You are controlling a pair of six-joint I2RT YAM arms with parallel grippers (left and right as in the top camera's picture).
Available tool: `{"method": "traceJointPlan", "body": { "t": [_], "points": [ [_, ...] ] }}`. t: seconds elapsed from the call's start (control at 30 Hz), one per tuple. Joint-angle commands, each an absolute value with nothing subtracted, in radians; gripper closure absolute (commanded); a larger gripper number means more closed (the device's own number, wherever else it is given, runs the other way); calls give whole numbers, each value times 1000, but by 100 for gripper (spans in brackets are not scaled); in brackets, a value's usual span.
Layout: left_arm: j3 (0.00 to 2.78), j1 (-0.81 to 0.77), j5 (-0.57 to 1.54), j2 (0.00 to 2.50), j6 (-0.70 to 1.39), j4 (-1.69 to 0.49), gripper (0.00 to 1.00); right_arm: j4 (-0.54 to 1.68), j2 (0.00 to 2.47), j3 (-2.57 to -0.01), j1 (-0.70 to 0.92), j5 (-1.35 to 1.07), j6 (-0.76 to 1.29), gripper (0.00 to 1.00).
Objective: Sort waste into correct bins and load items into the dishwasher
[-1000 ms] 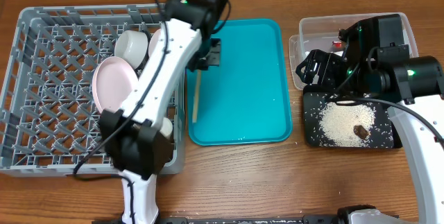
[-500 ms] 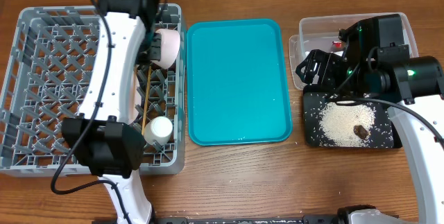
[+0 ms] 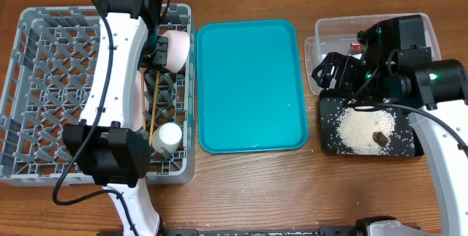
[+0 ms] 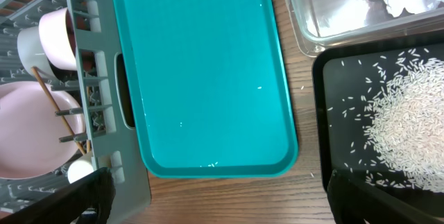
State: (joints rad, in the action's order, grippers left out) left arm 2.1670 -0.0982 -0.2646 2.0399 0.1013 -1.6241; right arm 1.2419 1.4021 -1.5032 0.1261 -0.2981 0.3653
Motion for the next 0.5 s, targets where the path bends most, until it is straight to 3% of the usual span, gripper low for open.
{"method": "traceJointPlan", "body": {
  "t": [0.0,0.2,0.23,0.27,0.47],
  "points": [
    [2307,-105,-202,1989,113,-1669,62,1237,1404,-1505,124,-289,358,1],
    [2432,-105,-91,1813,112,-1689,64,1237,1404,-1505,124,-288,358,0],
    [2440,-105,-64,1764,113,-1687,58,1237,1404,-1505,124,-289,358,0],
    [2440,-105,-47,1729,113,-1675,0,1237,1404,-1505,124,-289,358,0],
    [2440,-105,-22,1532,112,-1666,0,1237,1404,-1505,124,-289,358,0]
  ]
}}
